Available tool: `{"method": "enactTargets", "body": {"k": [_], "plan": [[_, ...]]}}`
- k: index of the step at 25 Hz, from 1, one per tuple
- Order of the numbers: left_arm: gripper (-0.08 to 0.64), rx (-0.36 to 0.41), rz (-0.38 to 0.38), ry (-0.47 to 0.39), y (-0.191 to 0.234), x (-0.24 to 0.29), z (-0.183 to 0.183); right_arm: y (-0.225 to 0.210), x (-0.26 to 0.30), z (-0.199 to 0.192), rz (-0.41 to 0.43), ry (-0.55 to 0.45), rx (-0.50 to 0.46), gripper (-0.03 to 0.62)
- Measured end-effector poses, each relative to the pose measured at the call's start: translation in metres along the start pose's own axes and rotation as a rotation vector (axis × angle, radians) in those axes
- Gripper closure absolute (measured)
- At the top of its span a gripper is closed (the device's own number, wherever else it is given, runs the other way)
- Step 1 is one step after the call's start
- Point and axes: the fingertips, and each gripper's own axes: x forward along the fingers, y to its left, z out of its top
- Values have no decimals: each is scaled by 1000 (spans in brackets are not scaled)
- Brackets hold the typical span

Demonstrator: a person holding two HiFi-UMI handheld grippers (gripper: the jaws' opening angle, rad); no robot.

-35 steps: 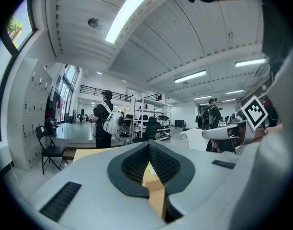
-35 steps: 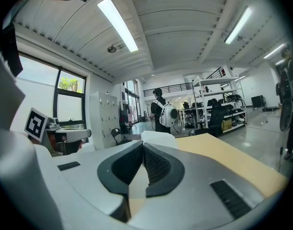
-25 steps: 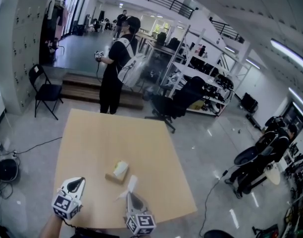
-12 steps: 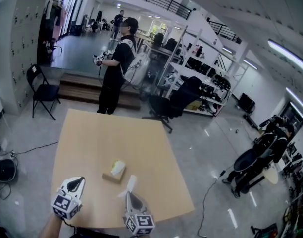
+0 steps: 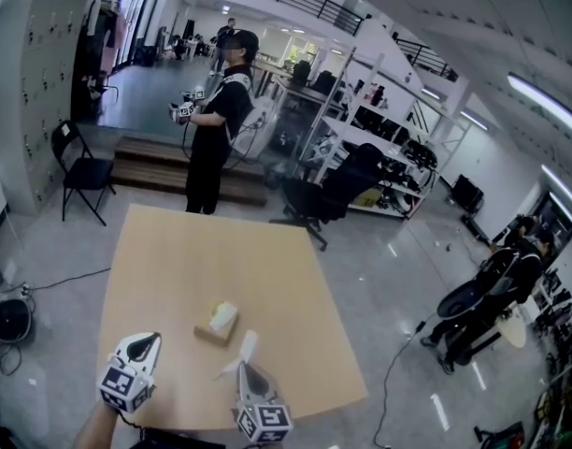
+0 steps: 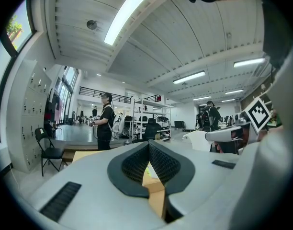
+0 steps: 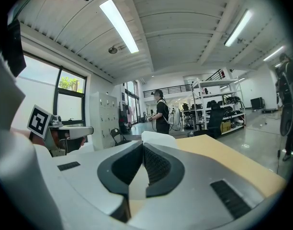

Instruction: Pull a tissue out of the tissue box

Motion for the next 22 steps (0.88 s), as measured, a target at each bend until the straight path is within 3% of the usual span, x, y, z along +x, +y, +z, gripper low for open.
{"method": "enactTargets", "body": {"k": [22], "plan": [[552,4,-2,-2,5,9,-2,-5,6,3,-2,-9,4,580]]}}
